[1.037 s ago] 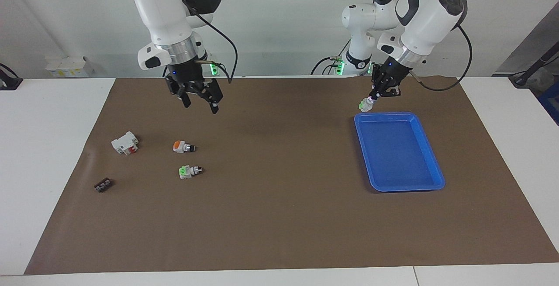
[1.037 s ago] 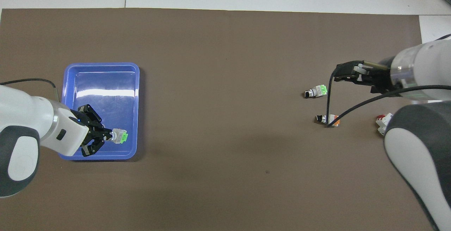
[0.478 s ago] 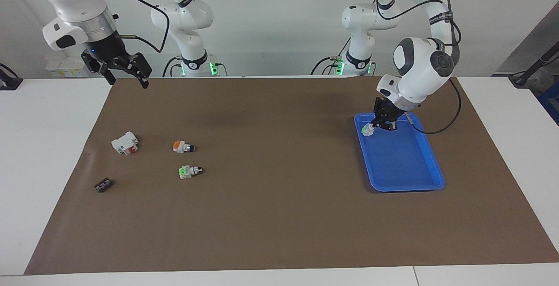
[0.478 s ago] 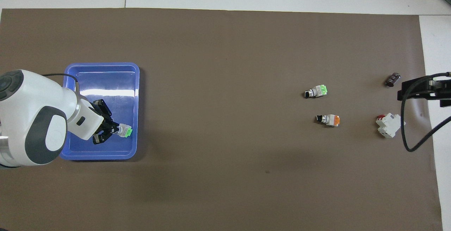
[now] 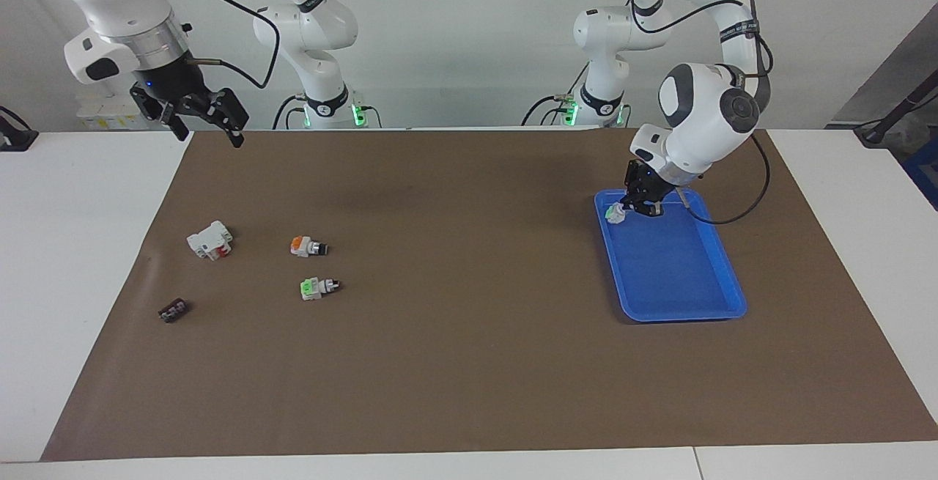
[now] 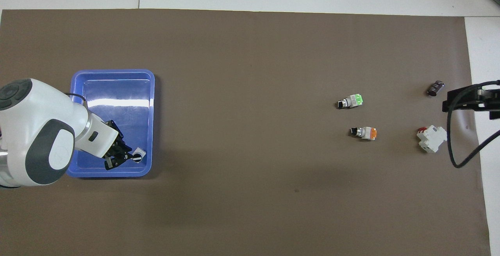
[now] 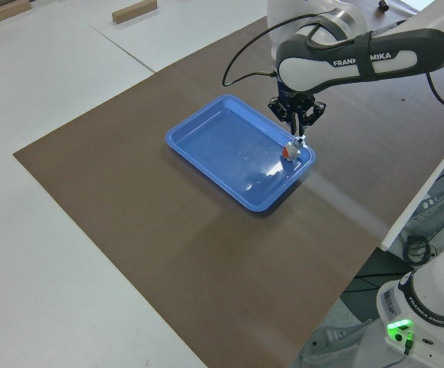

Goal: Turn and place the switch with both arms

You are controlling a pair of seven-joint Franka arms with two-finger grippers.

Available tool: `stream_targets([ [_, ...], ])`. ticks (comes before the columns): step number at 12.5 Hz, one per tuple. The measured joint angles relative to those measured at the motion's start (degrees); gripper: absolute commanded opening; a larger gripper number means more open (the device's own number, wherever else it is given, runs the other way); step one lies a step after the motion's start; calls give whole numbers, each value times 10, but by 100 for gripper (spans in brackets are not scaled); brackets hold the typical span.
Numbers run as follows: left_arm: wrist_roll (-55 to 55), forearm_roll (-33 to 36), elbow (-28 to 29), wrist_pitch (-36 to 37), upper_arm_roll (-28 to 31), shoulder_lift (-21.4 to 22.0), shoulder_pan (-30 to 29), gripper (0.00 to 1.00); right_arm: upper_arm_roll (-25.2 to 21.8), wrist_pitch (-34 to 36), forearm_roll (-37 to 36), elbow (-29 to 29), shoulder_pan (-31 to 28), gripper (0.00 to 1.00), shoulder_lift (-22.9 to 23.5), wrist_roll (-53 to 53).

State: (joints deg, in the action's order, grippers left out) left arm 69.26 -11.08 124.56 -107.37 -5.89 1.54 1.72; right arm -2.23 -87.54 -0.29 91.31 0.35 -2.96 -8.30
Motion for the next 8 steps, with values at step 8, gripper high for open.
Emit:
stream_targets([
  [8, -200, 0, -4, 30, 2, 30, 0, 100, 3, 0, 0, 0, 0, 100, 0, 0],
])
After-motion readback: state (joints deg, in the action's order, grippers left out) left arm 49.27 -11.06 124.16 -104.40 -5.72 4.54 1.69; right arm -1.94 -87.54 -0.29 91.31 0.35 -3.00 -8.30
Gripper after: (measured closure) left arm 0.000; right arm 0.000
